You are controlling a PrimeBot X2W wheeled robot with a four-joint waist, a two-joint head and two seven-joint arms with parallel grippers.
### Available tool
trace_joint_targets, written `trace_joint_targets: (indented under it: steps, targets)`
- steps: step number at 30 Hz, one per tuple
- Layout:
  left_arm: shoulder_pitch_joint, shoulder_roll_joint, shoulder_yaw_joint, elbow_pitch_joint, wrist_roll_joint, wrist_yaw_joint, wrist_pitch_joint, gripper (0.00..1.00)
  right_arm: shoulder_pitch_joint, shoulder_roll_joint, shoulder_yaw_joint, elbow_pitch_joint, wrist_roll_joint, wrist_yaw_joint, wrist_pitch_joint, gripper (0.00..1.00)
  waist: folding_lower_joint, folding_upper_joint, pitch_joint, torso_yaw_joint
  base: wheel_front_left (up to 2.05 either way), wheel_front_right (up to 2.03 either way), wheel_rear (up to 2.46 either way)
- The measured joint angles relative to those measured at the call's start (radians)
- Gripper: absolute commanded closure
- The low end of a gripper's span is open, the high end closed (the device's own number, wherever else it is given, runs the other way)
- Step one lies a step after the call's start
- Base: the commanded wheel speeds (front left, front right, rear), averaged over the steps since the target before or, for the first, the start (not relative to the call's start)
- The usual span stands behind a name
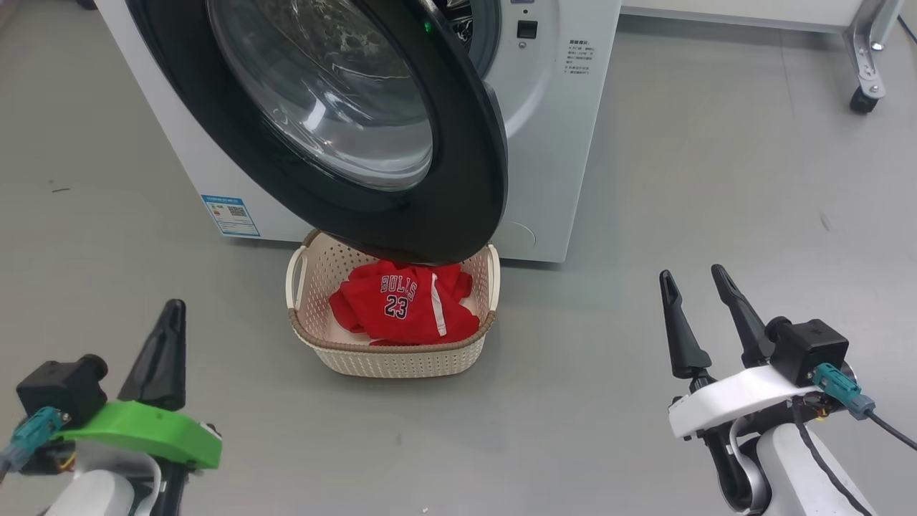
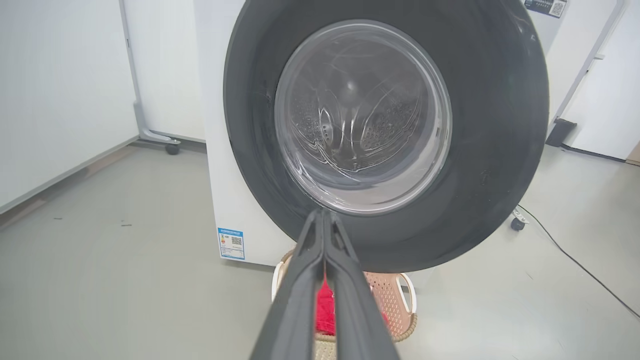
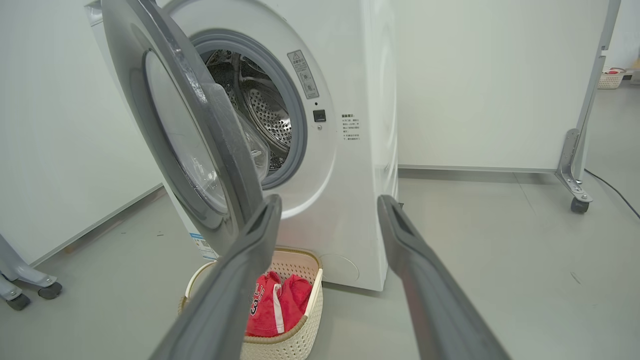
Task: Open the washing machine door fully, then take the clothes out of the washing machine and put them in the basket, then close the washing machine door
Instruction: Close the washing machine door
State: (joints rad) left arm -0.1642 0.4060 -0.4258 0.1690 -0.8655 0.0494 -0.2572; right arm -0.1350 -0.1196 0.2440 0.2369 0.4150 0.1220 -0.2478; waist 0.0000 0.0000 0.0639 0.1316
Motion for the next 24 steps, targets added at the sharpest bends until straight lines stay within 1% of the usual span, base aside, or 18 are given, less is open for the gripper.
trace_joint_targets:
  steps: [3, 8, 9, 10, 11, 12, 14, 24]
  targets:
    - [0.002, -0.008, 0.029, -0.033, 0.075, 0.007, 0.0, 1.0, 0.0, 0.0, -0.001, -0.004, 0.0, 0.0, 0.0, 0.0, 0.0, 0.0, 0.002, 0.001, 0.0, 0.0, 0.0]
    - [0.016, -0.047, 0.078, -0.065, 0.137, 0.016, 0.0, 1.0, 0.0, 0.0, -0.004, -0.012, 0.0, 0.0, 0.0, 0.0, 0.0, 0.0, 0.009, 0.002, 0.0, 0.0, 0.0]
    - [0.023, -0.054, 0.089, -0.072, 0.155, 0.017, 0.0, 0.95, 0.0, 0.0, -0.004, -0.013, 0.0, 0.0, 0.0, 0.0, 0.0, 0.0, 0.01, 0.002, 0.0, 0.0, 0.0]
    - [0.028, -0.06, 0.1, -0.08, 0.173, 0.018, 0.001, 0.61, 0.0, 0.0, -0.005, -0.015, 0.0, 0.0, 0.0, 0.0, 0.0, 0.0, 0.011, 0.002, 0.0, 0.0, 0.0]
    - [0.03, -0.063, 0.107, -0.085, 0.193, 0.022, 0.0, 0.18, 0.0, 0.0, -0.004, -0.016, 0.0, 0.0, 0.0, 0.0, 0.0, 0.0, 0.012, 0.002, 0.0, 0.0, 0.0]
    - [0.031, -0.068, 0.115, -0.09, 0.215, 0.026, 0.001, 0.0, 0.0, 0.0, -0.004, -0.017, 0.0, 0.0, 0.0, 0.0, 0.0, 0.0, 0.013, 0.001, 0.0, 0.0, 0.0]
    - [0.034, -0.083, 0.133, -0.1, 0.227, 0.026, 0.001, 0.0, 0.0, 0.001, -0.002, -0.02, 0.0, 0.0, 0.0, 0.0, 0.0, 0.0, 0.014, 0.001, 0.0, 0.0, 0.0]
    - [0.088, -0.136, 0.128, -0.103, 0.285, 0.023, 0.001, 0.0, 0.0, 0.001, -0.001, -0.028, 0.0, 0.0, 0.0, 0.0, 0.0, 0.0, 0.022, 0.0, 0.0, 0.0, 0.0]
